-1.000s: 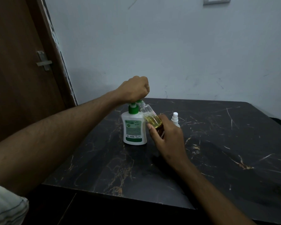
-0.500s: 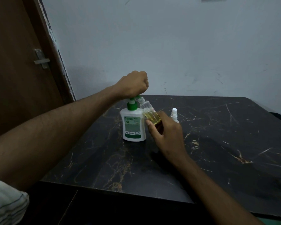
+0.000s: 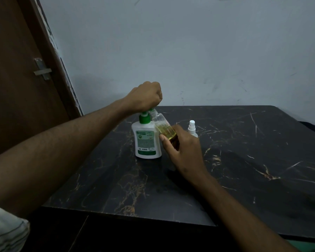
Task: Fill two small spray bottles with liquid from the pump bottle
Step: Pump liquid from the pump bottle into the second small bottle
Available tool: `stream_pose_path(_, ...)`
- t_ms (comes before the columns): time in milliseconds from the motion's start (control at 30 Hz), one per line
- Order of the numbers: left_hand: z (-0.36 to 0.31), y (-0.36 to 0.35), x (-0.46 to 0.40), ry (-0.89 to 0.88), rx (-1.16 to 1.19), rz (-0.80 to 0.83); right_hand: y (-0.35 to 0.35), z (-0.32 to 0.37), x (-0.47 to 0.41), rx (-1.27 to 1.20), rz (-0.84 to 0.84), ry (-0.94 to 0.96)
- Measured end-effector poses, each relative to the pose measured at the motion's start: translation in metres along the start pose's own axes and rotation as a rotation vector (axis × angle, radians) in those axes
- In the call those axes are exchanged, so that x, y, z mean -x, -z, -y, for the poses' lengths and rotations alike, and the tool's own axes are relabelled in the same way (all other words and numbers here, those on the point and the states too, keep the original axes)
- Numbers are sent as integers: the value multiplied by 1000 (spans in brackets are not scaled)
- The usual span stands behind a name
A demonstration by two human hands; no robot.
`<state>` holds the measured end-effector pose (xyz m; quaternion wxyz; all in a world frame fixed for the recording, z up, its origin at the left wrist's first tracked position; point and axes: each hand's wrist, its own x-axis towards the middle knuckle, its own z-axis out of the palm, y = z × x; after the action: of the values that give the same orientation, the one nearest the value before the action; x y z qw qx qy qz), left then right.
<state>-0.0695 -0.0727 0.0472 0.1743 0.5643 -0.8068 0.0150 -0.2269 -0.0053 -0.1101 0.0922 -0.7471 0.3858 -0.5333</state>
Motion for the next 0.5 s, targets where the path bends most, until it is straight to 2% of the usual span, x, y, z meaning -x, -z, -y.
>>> stream_pose_path(167, 1, 7, -3, 30, -13, -53, -1, 0, -1, -4, 0, 4)
stream_pose_path(367, 1, 0, 1, 13, 14, -8, 0, -1, 0, -1, -10, 9)
stream_pose_path(500, -1, 6, 0, 16, -7, -41, 0, 0, -1, -6, -15, 10)
